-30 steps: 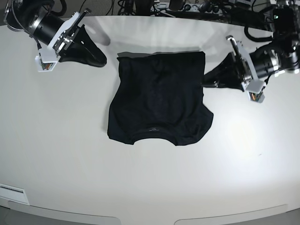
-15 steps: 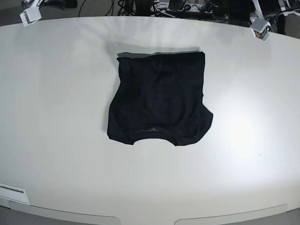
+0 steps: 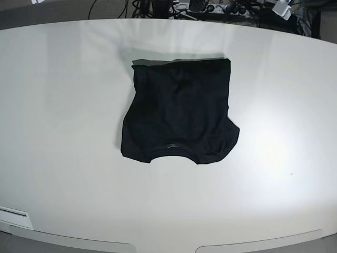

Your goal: Fold the T-shirt properly

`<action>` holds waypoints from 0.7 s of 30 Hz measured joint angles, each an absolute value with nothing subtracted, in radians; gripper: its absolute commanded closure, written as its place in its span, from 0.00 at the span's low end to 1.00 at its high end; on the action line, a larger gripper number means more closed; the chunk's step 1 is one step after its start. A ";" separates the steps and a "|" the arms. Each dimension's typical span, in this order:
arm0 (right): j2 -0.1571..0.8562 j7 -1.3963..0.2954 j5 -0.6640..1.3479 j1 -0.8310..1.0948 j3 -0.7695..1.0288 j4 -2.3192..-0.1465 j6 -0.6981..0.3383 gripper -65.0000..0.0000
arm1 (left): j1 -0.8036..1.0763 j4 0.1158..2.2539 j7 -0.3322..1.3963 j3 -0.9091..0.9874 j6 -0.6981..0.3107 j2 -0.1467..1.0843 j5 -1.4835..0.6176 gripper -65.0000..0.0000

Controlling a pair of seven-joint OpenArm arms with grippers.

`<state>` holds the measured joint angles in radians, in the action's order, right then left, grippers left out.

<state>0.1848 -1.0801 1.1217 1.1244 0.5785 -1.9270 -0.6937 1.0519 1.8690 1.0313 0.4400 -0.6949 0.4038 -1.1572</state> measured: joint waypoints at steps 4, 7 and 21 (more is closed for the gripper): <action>0.226 -0.864 0.858 1.013 0.423 -1.706 -0.694 1.00 | 0.896 1.562 0.862 0.291 -0.695 0.404 -0.960 1.00; 0.254 -0.689 0.606 0.906 0.341 -1.535 -0.692 1.00 | 0.747 1.325 0.594 0.208 -0.700 0.397 -0.703 1.00; 0.239 -0.194 0.127 0.401 -0.042 -0.757 -0.263 1.00 | 0.162 0.420 -0.180 -0.223 -0.214 0.247 -0.174 1.00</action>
<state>0.2390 -0.1936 0.1268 0.4011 -0.0418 -0.7570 -0.2634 0.1619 0.4202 -0.1802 -0.2234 -0.2138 0.2466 -0.1741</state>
